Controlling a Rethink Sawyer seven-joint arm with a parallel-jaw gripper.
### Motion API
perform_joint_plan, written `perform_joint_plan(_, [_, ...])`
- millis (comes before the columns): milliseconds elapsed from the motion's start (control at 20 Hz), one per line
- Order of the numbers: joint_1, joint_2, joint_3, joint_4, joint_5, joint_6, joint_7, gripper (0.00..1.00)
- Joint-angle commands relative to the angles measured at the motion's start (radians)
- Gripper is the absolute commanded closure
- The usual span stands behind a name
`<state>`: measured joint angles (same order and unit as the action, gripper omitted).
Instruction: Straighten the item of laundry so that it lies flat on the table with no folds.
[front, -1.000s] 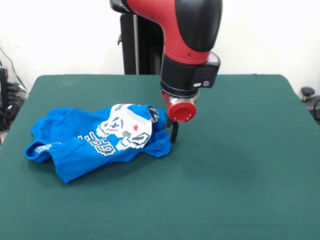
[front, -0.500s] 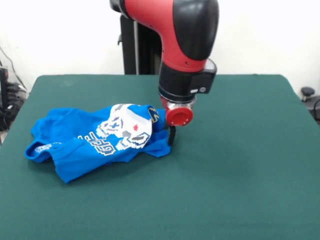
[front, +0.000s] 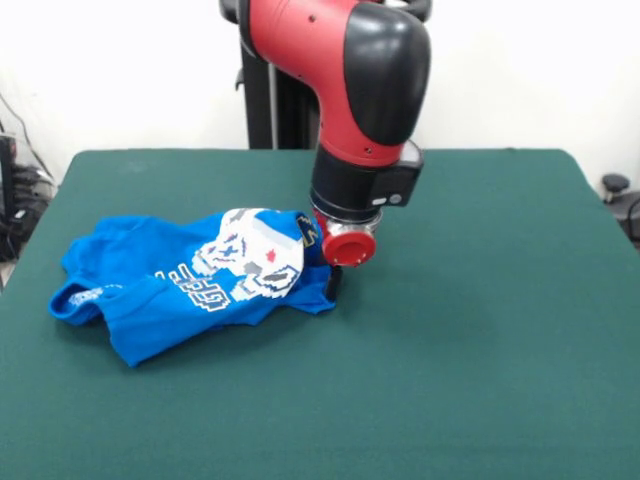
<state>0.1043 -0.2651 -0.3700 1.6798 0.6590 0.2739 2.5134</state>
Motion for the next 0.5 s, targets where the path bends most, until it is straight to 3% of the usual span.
perform_joint_plan(50, [-0.001,0.143,0.099,-0.049,0.033,-0.086,0.189,0.00])
perform_joint_plan(200, [-0.007,0.142,0.101,-0.058,0.015,-0.082,0.161,0.00])
perform_joint_plan(250, [-0.008,0.140,0.099,-0.062,0.004,-0.078,0.147,1.00])
perform_joint_plan(500, [-0.068,0.045,0.167,0.007,-0.010,-0.080,0.116,1.00])
